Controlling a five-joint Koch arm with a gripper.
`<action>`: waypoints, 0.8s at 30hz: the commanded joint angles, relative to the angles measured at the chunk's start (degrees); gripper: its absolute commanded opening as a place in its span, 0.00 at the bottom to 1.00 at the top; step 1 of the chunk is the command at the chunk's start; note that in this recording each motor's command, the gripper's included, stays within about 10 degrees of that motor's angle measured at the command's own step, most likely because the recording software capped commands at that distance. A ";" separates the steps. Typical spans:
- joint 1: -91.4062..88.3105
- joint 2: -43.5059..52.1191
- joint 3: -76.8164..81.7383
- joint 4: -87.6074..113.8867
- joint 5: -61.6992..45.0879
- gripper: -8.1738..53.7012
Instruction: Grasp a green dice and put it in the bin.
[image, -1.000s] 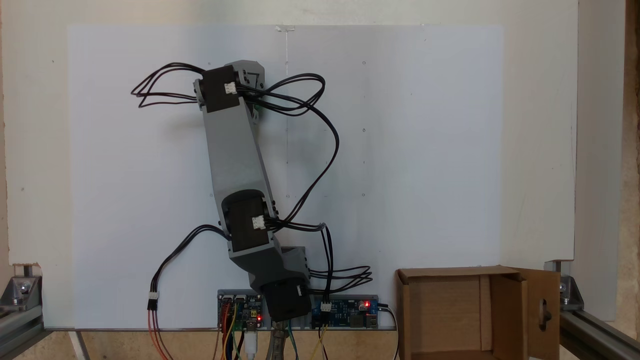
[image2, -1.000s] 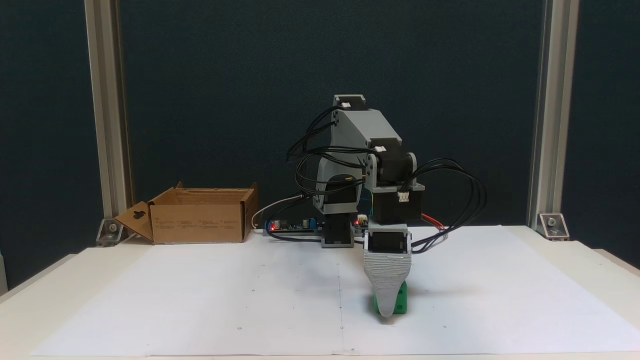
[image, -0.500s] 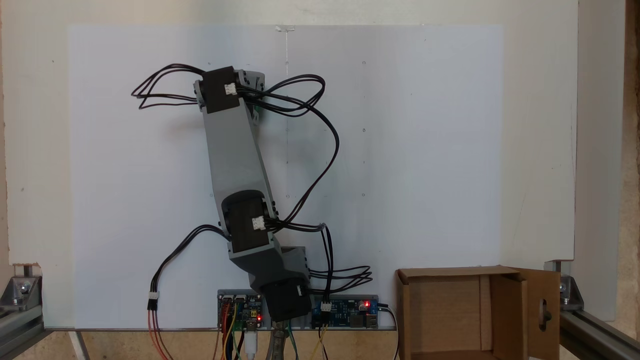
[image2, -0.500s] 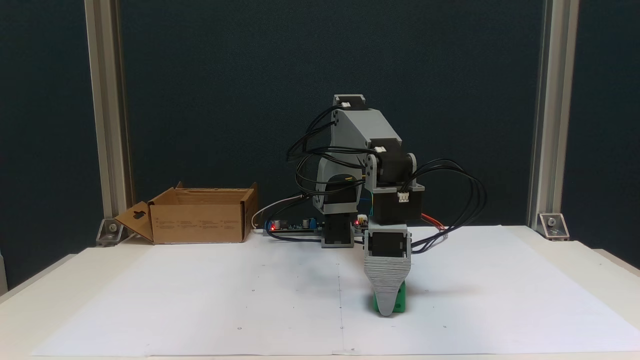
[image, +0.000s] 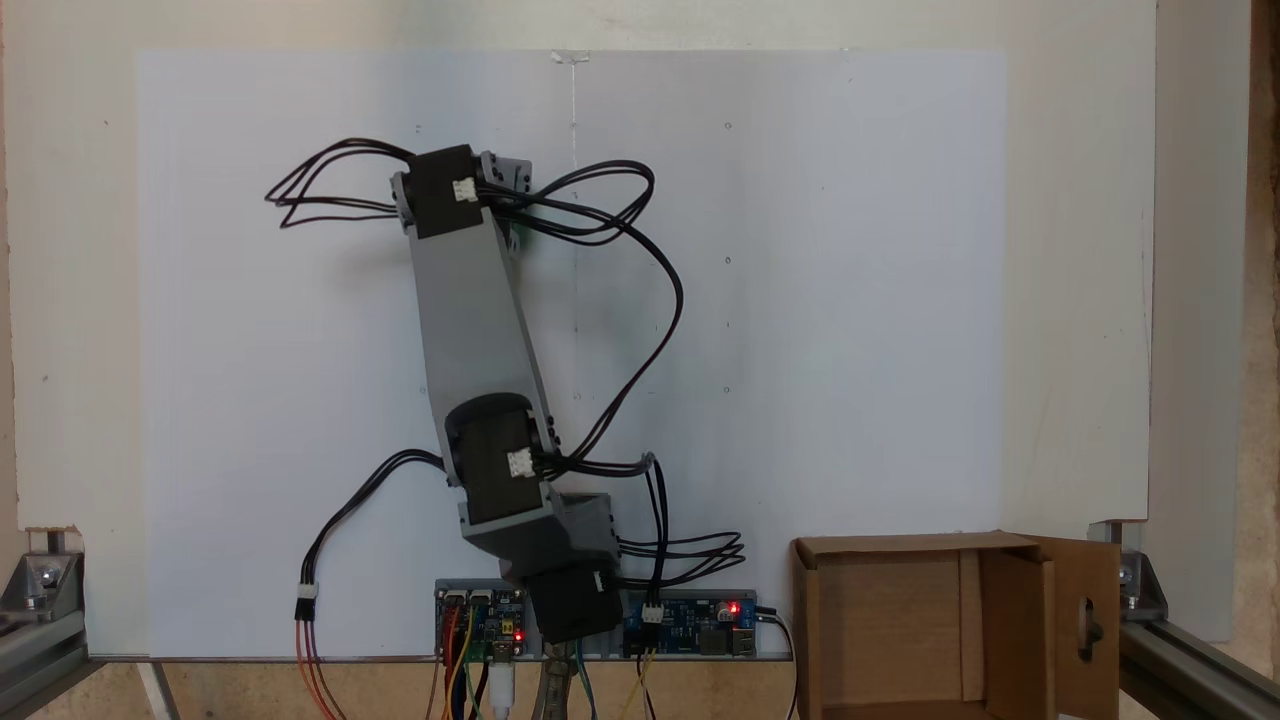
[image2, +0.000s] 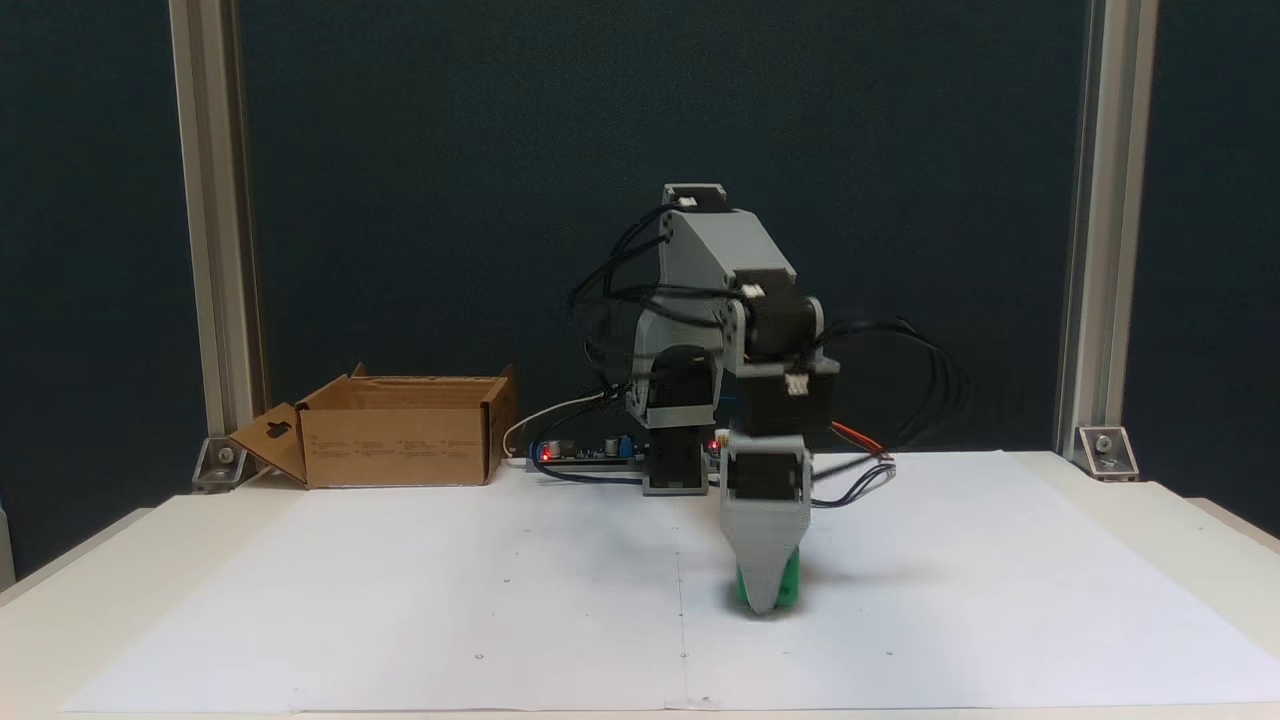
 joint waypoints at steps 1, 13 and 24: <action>1.67 7.21 -1.49 0.00 3.16 0.32; 6.50 25.58 -2.11 2.81 2.99 0.32; 28.83 33.49 -5.54 7.03 -6.15 0.32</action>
